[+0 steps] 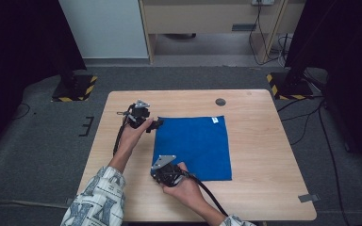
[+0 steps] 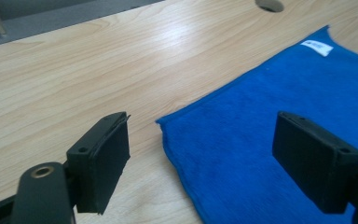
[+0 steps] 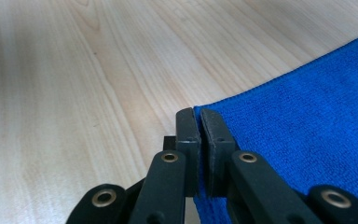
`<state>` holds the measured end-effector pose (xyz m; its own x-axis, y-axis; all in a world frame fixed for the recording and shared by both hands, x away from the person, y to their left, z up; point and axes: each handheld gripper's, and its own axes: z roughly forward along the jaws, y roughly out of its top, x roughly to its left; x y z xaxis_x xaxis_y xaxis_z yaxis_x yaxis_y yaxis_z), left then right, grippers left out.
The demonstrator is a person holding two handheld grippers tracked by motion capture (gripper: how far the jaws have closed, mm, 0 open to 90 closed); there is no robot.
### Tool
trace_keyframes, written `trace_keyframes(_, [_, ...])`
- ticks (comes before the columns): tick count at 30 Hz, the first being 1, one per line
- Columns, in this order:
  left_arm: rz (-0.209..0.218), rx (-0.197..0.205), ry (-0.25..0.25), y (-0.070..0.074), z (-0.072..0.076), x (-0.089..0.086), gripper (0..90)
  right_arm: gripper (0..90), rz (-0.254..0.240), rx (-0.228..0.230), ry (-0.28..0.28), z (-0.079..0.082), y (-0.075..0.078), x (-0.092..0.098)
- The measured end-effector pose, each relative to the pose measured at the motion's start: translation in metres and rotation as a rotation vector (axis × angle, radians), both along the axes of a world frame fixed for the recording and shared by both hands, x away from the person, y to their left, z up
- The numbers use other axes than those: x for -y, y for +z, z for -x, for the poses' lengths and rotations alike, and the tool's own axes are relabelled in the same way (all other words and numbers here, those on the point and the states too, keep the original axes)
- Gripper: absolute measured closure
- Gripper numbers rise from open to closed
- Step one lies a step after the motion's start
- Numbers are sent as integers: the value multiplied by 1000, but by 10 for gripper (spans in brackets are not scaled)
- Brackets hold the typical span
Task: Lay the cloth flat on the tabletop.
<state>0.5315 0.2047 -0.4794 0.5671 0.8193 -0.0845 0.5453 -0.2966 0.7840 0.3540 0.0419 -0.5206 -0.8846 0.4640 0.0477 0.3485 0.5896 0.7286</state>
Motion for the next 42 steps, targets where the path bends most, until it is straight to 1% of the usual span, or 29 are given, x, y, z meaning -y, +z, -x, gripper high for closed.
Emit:
trace_keyframes(3, [-2,-8,6,-6,-4,-1,211,869,-12,-8,10,4,1,-1])
trace_keyframes(4, [-9,-13,10,-9,-5,-1,217,869,-13,-9,15,6,1,-1])
trace_keyframes(6, [-42,-14,21,-14,-8,-2,246,868,-15,-8,19,10,1,-3])
trace_keyframes(7, [-50,-20,32,-17,-9,-4,247,868,-13,-5,24,11,1,-4])
trace_keyframes(10, [-51,-42,31,-23,-12,-6,279,867,-2,-1,32,14,-1,-7])
trace_keyframes(12, [-58,-43,27,-25,-13,-7,301,866,-4,-3,35,15,-2,-8])
trace_keyframes(13, [-62,-42,27,-26,-13,-7,326,866,1,-2,36,16,-2,-9])
trace_keyframes(15, [-57,-45,32,-28,-15,-8,350,866,3,-1,35,16,-2,-9])
trace_keyframes(17, [-62,-48,31,-30,-16,-9,377,866,2,1,35,15,-2,-8])
trace_keyframes(19, [-63,-52,24,-32,-16,-8,395,865,3,3,34,16,-2,-8])
trace_keyframes(20, [-73,-49,22,-33,-16,-7,403,865,2,5,33,17,-2,-8])
trace_keyframes(22, [-78,-49,23,-35,-17,-6,412,865,5,10,36,17,-2,-8])
trace_keyframes(25, [-64,-63,17,-39,-18,-4,413,864,3,13,34,18,-1,-8])
trace_keyframes(27, [-81,-68,19,-42,-19,-3,418,864,3,16,34,18,-1,-8])
trace_keyframes(30, [-85,-80,18,-44,-20,-2,445,864,2,17,36,18,-1,-7])
trace_keyframes(32, [-106,-88,13,-46,-20,-1,480,864,0,19,36,18,0,-7])
trace_keyframes(34, [-112,-96,9,-46,-20,1,538,864,4,21,36,19,1,-7])
trace_keyframes(35, [-124,-96,10,-46,-19,1,574,864,3,22,36,19,1,-7])
trace_keyframes(39, [-123,-100,19,-44,-19,1,712,864,4,26,36,20,2,-7])
trace_keyframes(41, [-109,-101,22,-42,-18,1,779,864,3,25,31,20,3,-7])
trace_keyframes(42, [-108,-99,21,-41,-18,1,813,864,1,28,30,20,3,-7])
